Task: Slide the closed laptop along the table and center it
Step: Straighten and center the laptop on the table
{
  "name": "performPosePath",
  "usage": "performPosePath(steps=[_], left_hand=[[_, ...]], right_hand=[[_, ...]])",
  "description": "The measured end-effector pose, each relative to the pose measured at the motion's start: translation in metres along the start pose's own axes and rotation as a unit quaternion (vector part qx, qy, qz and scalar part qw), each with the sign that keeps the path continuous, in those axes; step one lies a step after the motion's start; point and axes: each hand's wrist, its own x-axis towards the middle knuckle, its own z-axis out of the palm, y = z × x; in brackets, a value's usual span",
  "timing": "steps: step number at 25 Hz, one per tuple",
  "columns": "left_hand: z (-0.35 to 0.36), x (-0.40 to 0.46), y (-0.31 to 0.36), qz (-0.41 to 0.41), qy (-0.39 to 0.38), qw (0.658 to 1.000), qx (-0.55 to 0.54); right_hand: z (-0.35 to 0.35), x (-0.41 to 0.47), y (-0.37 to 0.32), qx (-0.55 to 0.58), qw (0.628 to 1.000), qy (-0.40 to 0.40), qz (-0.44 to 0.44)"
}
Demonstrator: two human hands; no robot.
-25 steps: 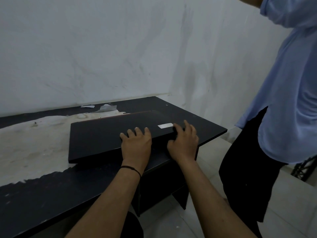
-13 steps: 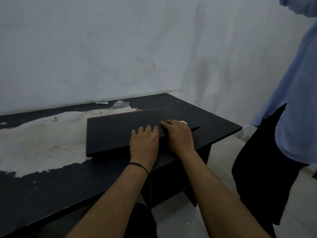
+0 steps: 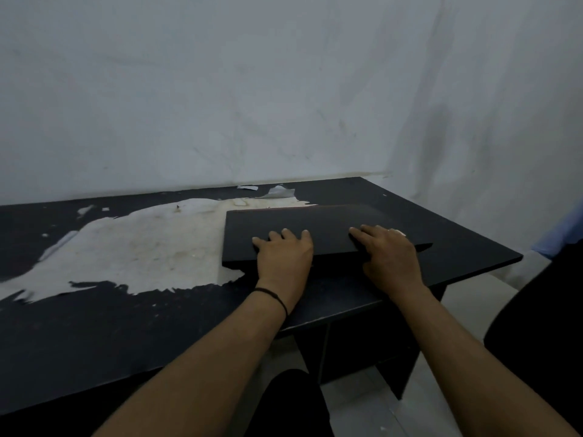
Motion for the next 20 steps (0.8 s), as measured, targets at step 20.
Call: performPosePath(steps=[20], left_hand=[[-0.017, -0.135, -0.234, -0.123, 0.001, 0.989, 0.084]], right_hand=[[-0.011, 0.004, -0.251, 0.100, 0.982, 0.088, -0.133]])
